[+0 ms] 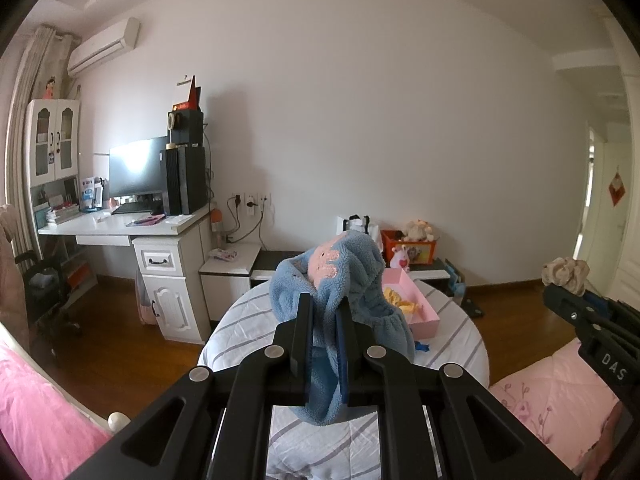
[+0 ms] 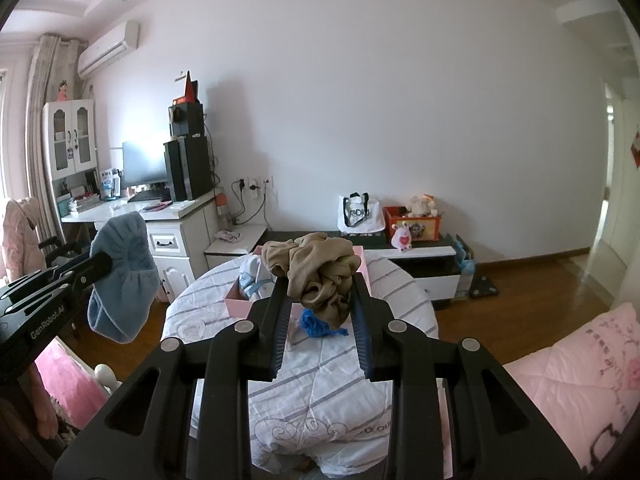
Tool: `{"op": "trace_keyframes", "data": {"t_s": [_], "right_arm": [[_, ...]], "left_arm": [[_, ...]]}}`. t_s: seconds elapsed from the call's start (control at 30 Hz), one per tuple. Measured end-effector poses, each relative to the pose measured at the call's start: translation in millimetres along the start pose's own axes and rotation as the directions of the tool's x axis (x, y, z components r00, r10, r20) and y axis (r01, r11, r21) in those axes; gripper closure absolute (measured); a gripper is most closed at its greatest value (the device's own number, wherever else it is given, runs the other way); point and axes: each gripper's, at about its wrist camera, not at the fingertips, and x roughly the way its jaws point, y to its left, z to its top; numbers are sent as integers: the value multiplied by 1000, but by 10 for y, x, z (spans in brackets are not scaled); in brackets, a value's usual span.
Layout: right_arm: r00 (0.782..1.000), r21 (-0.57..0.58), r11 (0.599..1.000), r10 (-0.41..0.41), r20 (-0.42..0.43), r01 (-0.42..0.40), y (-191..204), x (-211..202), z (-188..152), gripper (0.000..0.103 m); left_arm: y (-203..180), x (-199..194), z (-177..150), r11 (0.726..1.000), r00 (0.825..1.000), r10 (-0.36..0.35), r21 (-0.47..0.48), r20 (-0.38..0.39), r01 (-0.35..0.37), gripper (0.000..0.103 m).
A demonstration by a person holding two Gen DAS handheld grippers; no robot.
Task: Organize soft objects
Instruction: 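Carry the scrunchie and blue fleece over the pink box with both tools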
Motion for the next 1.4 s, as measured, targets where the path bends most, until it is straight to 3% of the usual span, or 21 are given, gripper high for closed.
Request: {"op": "trace_keyframes", "data": {"t_s": [0.67, 1.03, 1.4], "right_arm": [[990, 29, 1000, 0, -140, 4, -79, 649, -81, 76], [973, 54, 998, 1, -232, 12, -184, 1192, -179, 76], [954, 78, 997, 8, -299, 16, -306, 1838, -201, 76]], "left_arm": [[82, 581, 150, 1000, 993, -14, -2, -121, 14, 96], [24, 1346, 382, 1000, 975, -26, 12, -219, 29, 96], [-190, 2350, 748, 997, 953, -54, 34, -297, 67, 96]]}}
